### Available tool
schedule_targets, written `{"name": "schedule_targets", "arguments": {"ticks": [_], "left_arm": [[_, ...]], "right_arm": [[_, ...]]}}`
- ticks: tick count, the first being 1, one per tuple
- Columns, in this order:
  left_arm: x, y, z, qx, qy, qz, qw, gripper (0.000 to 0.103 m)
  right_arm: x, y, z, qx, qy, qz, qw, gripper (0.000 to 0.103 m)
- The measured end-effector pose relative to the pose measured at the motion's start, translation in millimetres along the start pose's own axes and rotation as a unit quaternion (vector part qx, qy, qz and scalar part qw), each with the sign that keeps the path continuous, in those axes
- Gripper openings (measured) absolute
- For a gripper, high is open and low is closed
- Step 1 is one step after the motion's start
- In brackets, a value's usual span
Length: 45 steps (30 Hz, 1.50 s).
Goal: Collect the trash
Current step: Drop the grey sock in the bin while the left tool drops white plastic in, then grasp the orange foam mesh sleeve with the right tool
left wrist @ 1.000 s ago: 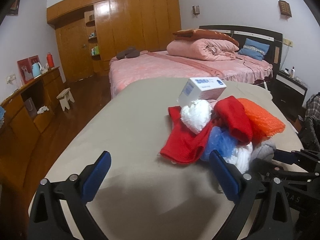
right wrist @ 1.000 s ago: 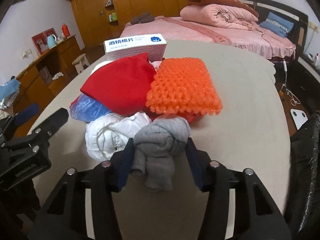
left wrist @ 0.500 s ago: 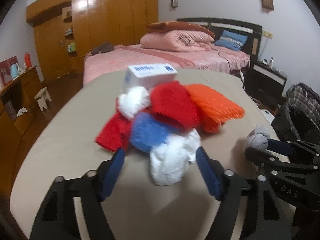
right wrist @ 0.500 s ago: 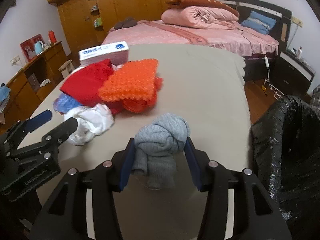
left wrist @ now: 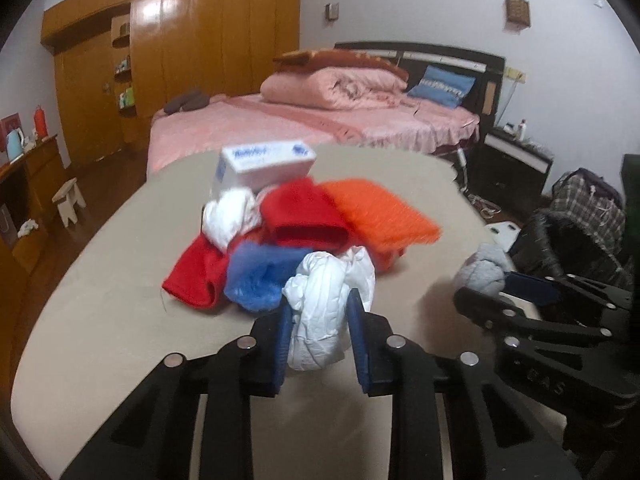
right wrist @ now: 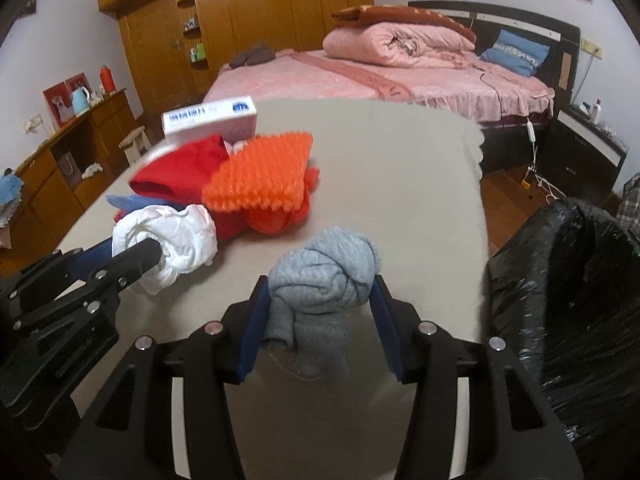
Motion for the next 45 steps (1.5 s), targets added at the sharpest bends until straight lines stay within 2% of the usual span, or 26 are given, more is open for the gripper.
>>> {"name": "schedule_targets", "arguments": {"ticks": [10,18,27,31,33,34,35,36,37,38,40,45], "left_arm": [[-28.1,30.3,35.4,0.022,-0.039,0.034,0.9984,0.027],[-28.9,46.8,88.9,0.046,-0.097,0.039,0.9935,0.027],[-20.1,46.3,174.4,0.080,-0.185,0.020,0.9792,0.027],[-13.1,42.9,203.7,0.090,-0.215,0.005,0.9724,0.027],[-9.0,39.2,213.0,0.095,-0.225,-0.004,0.9698,0.030],[-7.5,37.1,215.5,0.097,-0.229,-0.006,0.9687,0.035],[-6.6,35.7,215.7,0.098,-0.230,-0.008,0.9681,0.041],[-4.6,34.7,214.7,0.099,-0.228,-0.009,0.9687,0.055],[-3.6,34.3,211.8,0.097,-0.222,-0.005,0.9702,0.064],[-4.4,34.2,206.7,0.094,-0.217,0.000,0.9716,0.065],[-1.1,36.8,195.9,0.094,-0.205,0.003,0.9743,0.065],[-4.3,41.5,150.7,0.081,-0.148,0.026,0.9854,0.065]], "right_arm": [[-55.9,15.8,38.0,0.032,-0.026,0.045,0.998,0.049],[-99.5,-2.9,97.1,0.073,-0.089,0.061,0.991,0.049],[-127.1,-42.9,174.6,0.130,-0.173,0.051,0.975,0.049],[-132.1,-55.7,194.5,0.146,-0.196,0.051,0.968,0.050],[-134.7,-61.4,203.7,0.153,-0.210,0.051,0.964,0.051],[-137.1,-64.4,206.2,0.155,-0.214,0.052,0.963,0.057],[-137.8,-64.5,207.8,0.157,-0.219,0.054,0.962,0.067],[-139.5,-65.2,209.4,0.157,-0.227,0.059,0.959,0.072],[-139.9,-64.3,208.7,0.156,-0.229,0.062,0.959,0.079],[-139.5,-62.6,208.3,0.153,-0.231,0.064,0.959,0.085],[-138.4,-59.1,204.2,0.146,-0.231,0.069,0.959,0.091],[-124.9,-39.6,176.0,0.128,-0.195,0.079,0.969,0.094]]}}
Point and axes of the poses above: each gripper's, at about its wrist camera, not at the fingertips, and x roughly the way its jaws point, z to its right, y to its top, the point moved 4 cm from there along x, roughly the way its jaws point, and after that the axes turned 4 degrees about -x, right-handed, at the moved point
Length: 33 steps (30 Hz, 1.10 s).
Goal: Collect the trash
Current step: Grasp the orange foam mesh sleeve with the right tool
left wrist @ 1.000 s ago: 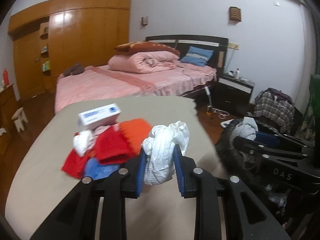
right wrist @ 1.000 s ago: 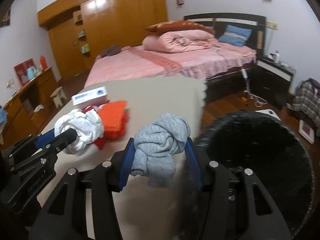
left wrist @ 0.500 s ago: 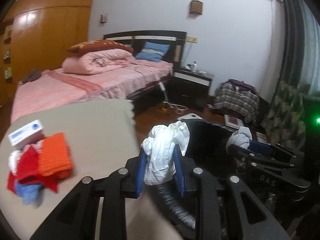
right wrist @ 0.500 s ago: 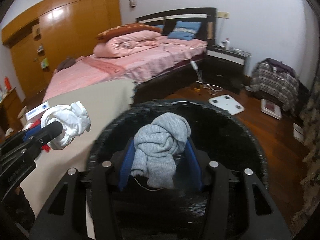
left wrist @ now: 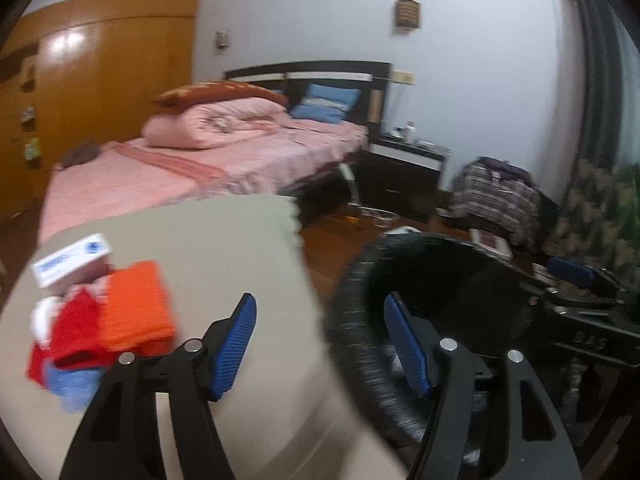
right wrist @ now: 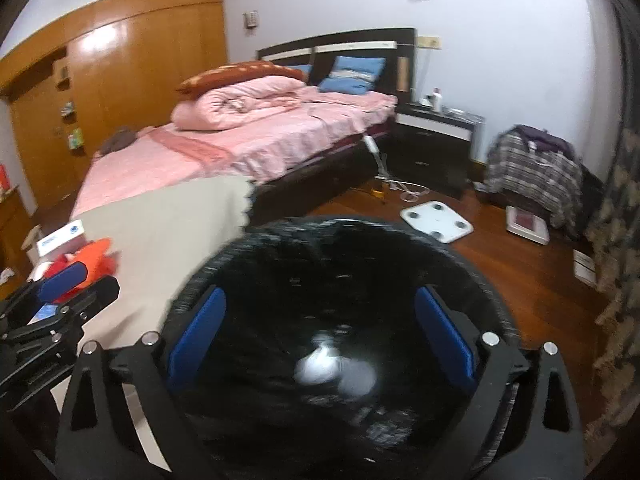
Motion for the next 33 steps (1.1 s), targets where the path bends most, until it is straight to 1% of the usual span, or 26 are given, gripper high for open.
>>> {"name": "schedule_targets", "arguments": {"ticks": [3,6,8,11,13,16,19,21,22,23,27,33], "left_arm": [[-13.8,-2.0,-34.2,-0.008,0.053,0.016,0.9984,0.065],[-27.1,-5.0,-75.6,-0.021,0.108,0.029,0.9935,0.065],[-32.4,-8.5,-104.7,-0.033,0.143,0.028,0.9888,0.065],[-37.7,-14.2,-135.0,-0.048,0.173,0.025,0.9834,0.065],[-41.0,-17.5,-154.9,-0.057,0.192,0.023,0.9794,0.065],[-44.9,-21.7,-177.7,-0.071,0.212,0.023,0.9745,0.065],[-46.1,-25.2,-187.0,-0.076,0.223,0.025,0.9715,0.065],[-45.2,-26.1,-193.6,-0.077,0.228,0.024,0.9704,0.065],[-44.4,-27.4,-196.5,-0.077,0.230,0.022,0.9697,0.065],[-43.0,-28.2,-197.2,-0.078,0.232,0.021,0.9695,0.065],[-42.6,-32.9,-201.6,-0.081,0.234,0.020,0.9687,0.065],[-39.5,-38.1,-201.4,-0.081,0.237,0.016,0.9680,0.065]], "right_arm": [[5.0,8.4,-32.8,-0.012,0.034,0.004,0.999,0.094],[13.4,16.1,-72.8,-0.030,0.068,0.012,0.997,0.094],[18.7,21.2,-94.1,-0.039,0.083,0.011,0.996,0.094],[29.8,26.6,-132.3,-0.056,0.112,0.012,0.992,0.094],[37.2,30.1,-152.7,-0.069,0.122,0.011,0.990,0.094],[53.3,31.8,-178.2,-0.079,0.137,-0.001,0.987,0.094],[68.7,30.8,-199.0,-0.085,0.149,-0.019,0.985,0.094],[78.3,27.6,-210.3,-0.090,0.158,-0.033,0.983,0.091],[81.8,24.9,-213.0,-0.092,0.160,-0.038,0.982,0.086],[84.8,22.2,-217.3,-0.096,0.163,-0.044,0.981,0.084],[94.8,15.2,-230.6,-0.104,0.171,-0.061,0.978,0.082],[95.8,10.2,-242.3,-0.112,0.190,-0.073,0.973,0.074]]}}
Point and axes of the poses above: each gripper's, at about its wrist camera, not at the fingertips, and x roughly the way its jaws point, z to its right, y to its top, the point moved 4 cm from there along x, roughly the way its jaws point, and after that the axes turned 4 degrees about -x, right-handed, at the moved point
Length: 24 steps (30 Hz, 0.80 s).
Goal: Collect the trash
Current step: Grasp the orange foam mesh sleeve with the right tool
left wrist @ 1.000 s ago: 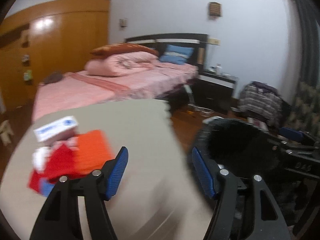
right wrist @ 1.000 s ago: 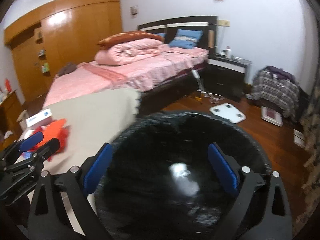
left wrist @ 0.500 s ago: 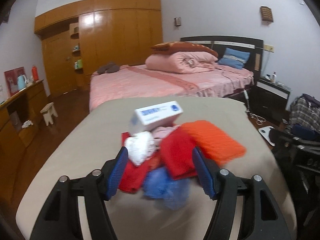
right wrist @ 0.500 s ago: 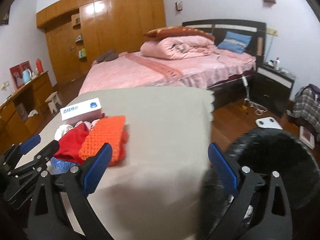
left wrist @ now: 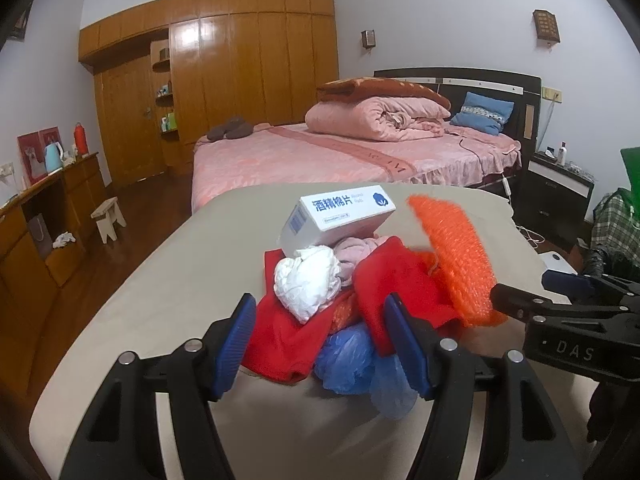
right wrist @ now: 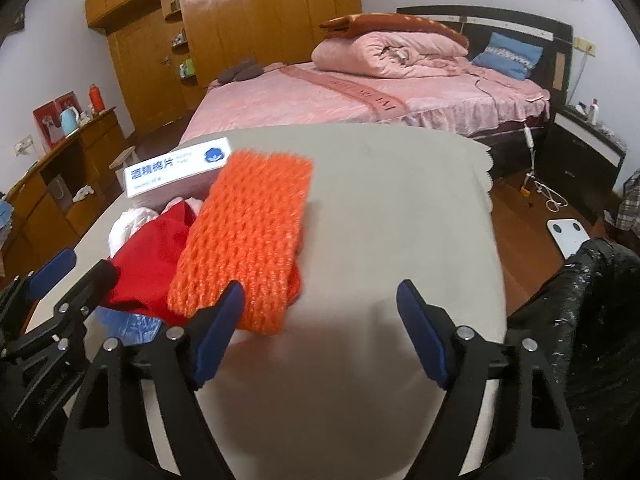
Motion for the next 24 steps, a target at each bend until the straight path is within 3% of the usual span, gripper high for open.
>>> {"name": "schedule_targets", "arguments": {"ticks": [12,24], "left_arm": [[-3.6,4.7,-15.9,-0.014,0.011,0.008,0.9998,0.065],[-0.6,5.2,-27.0,-0.023,0.019,0.006,0.9995,0.065]], "right_arm": [[-24.7,21.6,-13.3,0.006,0.029,0.036,0.999,0.074],[19.2,11.2,-31.8,0.004,0.041,-0.022,0.999,0.074]]}}
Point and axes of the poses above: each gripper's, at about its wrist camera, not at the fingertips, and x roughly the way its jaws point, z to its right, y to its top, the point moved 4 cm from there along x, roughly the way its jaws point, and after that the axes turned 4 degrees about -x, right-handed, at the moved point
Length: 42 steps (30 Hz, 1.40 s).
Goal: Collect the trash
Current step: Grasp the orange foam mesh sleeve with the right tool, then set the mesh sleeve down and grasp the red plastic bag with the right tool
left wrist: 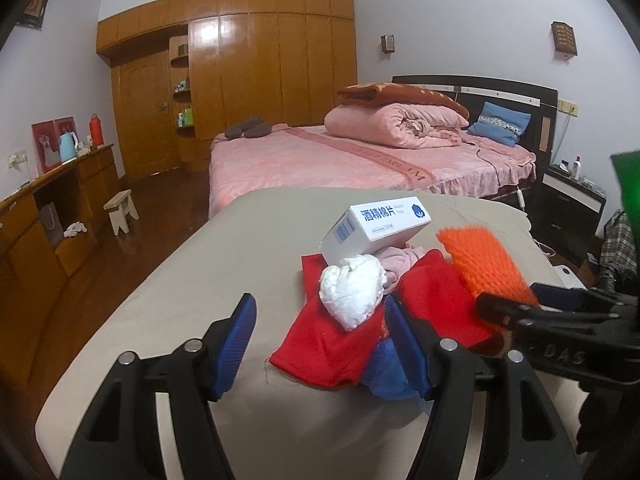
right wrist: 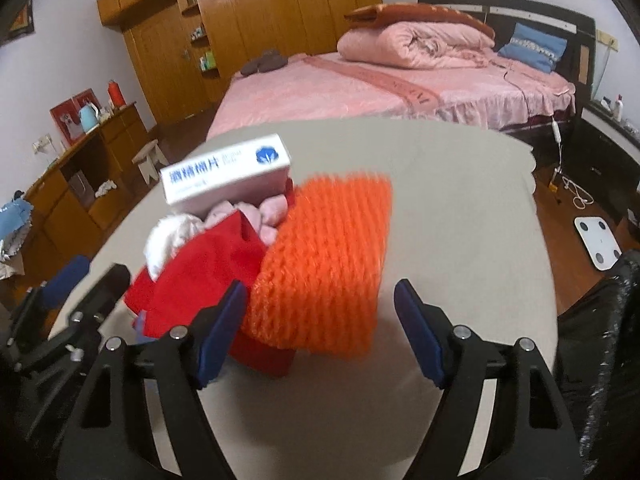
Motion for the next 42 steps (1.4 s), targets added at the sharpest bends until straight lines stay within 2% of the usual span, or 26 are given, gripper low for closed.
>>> {"name": "schedule_targets", "arguments": {"ticks": [3,4,7,13,16,18,19,20,22,29,32,36,42], "left_arm": [[1.3,-0.7,3.4,0.001,-0.002,-0.002,1.0000,0.065],[1.7,-1.2,3.8,0.001,-0.003,-0.002,1.0000,0.065],[2.4,-2.1,5.5,0.002,-0.006,-0.004,1.0000,0.065],[1.3,-4.4,13.4,0.005,-0.015,-0.005,0.9999,0.065],[-0.9,-5.9,17.4,0.008,-0.020,-0.005,0.9998,0.065],[-1.6,-7.4,20.1,0.010,-0.023,-0.005,0.9997,0.065],[-1.6,-7.8,21.2,0.011,-0.024,-0.006,0.9996,0.065],[-1.9,-8.3,22.3,0.011,-0.025,-0.006,0.9996,0.065],[-2.9,-8.7,23.4,0.013,-0.025,-0.005,0.9996,0.065],[-4.0,-7.3,21.7,0.010,-0.024,-0.004,0.9997,0.065],[-2.6,-5.9,22.3,0.011,-0.024,-0.004,0.9997,0.065],[-2.5,-6.4,22.4,0.010,-0.024,-0.004,0.9997,0.066],[-1.4,-6.1,22.5,0.012,-0.023,-0.002,0.9997,0.066]], "right_arm": [[4.5,-5.9,3.1,0.006,0.033,-0.017,0.999,0.052],[4.5,-7.1,4.2,0.008,0.042,-0.020,0.999,0.039],[-5.3,-8.2,8.3,0.010,0.042,-0.010,0.999,0.035],[-30.2,-15.6,21.2,0.013,0.034,0.002,0.999,0.035],[-38.2,-24.6,28.5,0.018,0.028,-0.005,0.999,0.036],[-38.5,-31.2,31.8,0.012,0.017,-0.015,1.000,0.047],[-39.4,-33.8,33.6,0.007,0.004,-0.017,1.000,0.059],[-39.8,-33.8,36.1,0.004,-0.009,-0.014,1.000,0.066],[-43.9,-32.4,41.0,0.001,-0.034,-0.001,0.999,0.074],[-48.5,-4.9,37.6,-0.040,-0.049,0.048,0.997,0.079],[-37.8,4.0,36.1,-0.055,-0.053,0.048,0.996,0.079],[-31.1,8.6,42.0,-0.039,-0.055,0.039,0.997,0.078],[-36.6,-8.5,48.9,-0.011,-0.061,0.031,0.998,0.075]]}}
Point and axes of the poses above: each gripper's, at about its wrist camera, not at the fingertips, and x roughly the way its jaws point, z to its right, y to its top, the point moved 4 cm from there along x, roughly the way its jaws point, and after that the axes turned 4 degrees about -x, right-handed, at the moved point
